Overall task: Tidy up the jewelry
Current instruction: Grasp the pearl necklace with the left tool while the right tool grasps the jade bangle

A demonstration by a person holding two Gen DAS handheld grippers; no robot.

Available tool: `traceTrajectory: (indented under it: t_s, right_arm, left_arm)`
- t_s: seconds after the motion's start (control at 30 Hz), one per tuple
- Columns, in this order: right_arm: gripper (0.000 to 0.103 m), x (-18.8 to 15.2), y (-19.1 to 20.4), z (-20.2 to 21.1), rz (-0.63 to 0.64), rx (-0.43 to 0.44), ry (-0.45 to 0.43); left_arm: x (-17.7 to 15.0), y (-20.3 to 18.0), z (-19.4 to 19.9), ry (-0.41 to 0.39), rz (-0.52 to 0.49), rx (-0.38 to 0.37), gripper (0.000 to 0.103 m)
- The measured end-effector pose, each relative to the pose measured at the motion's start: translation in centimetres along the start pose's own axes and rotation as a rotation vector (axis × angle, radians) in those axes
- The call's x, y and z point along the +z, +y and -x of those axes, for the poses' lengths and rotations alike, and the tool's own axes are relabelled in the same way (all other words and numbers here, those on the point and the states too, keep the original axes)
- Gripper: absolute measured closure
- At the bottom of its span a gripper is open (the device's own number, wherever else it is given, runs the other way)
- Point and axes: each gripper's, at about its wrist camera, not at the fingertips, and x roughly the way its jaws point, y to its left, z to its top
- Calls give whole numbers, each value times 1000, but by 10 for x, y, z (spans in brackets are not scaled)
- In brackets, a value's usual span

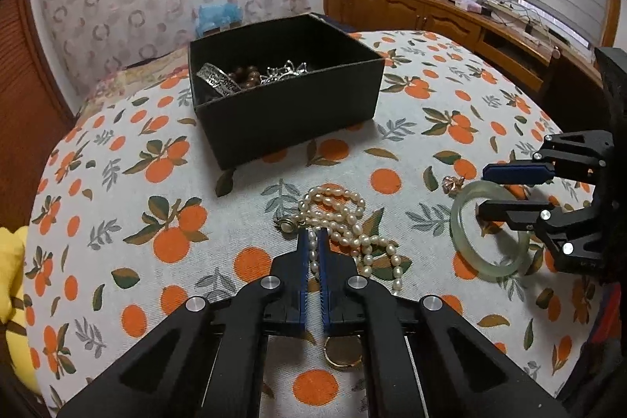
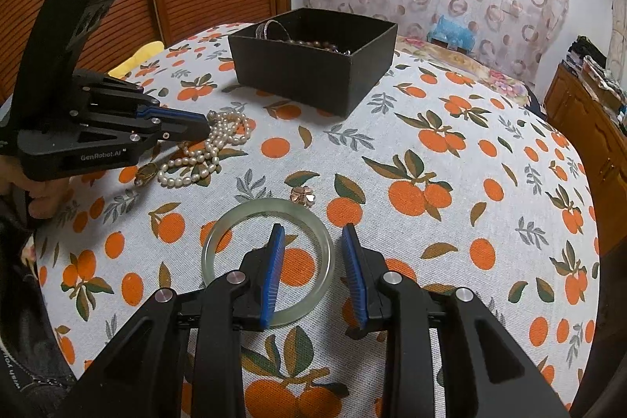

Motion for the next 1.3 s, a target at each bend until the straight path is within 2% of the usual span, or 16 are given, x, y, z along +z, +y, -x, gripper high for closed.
traceTrajectory:
  t_s: [0.43,0.97,1.07,1.17,1.3]
  right_arm:
    - [69,0,0,0,-1,1,-1]
    - [69,-1,0,0,-5,5,-3]
    - [74,0,1,0,1,-11,-2]
    - [92,0,2,1,11,-15,-1]
    - [94,0,6,3,33,-13,9]
  left_arm:
    - [23,-10,66,-191,25,-58,99]
    - [39,-14,105,-287,21,-48,99]
    - [43,-14,110,-303,16,-43,99]
    - [48,-15,115,-318,9,-39,99]
    - [56,-15,123,-342,1,-38,99]
